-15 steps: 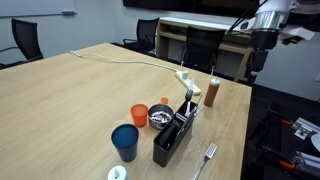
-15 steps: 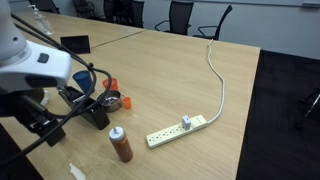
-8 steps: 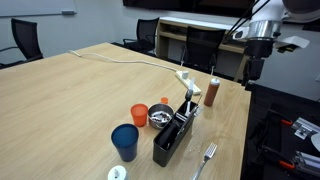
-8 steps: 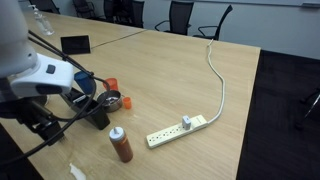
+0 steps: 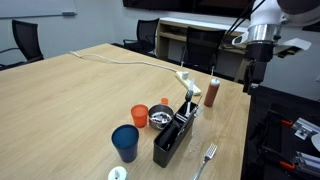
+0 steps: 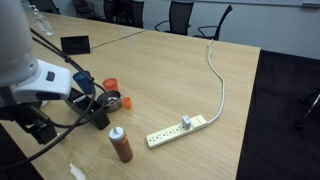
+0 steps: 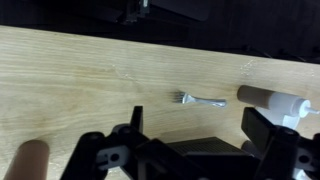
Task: Take the fork and put it in the black cutlery holder
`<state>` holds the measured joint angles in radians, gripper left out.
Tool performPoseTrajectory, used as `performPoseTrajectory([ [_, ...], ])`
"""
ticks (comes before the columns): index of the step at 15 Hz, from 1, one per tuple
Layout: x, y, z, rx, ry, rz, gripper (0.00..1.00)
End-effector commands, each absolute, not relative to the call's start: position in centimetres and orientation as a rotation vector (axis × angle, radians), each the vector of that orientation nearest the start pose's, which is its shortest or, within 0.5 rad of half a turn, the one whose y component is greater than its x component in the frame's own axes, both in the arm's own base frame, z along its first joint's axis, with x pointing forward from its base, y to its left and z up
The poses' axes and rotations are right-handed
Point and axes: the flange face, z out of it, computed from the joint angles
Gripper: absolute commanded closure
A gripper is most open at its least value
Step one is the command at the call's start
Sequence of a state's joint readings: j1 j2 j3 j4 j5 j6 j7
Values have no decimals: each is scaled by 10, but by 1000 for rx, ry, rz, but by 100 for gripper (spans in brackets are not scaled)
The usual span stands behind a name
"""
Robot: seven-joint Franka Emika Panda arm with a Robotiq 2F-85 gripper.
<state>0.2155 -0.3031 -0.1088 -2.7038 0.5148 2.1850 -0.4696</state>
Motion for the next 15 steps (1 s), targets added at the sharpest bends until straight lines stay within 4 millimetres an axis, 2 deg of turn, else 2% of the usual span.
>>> performPoseTrajectory([
  [1, 365, 82, 291, -2497, -368, 258, 0],
  [6, 353, 115, 239, -2414, -365, 384, 0],
  [7, 346, 110, 247, -2441, -365, 380, 0],
  [9, 344, 114, 238, -2440, -369, 409, 0],
  [15, 347, 110, 243, -2442, -364, 389, 0],
])
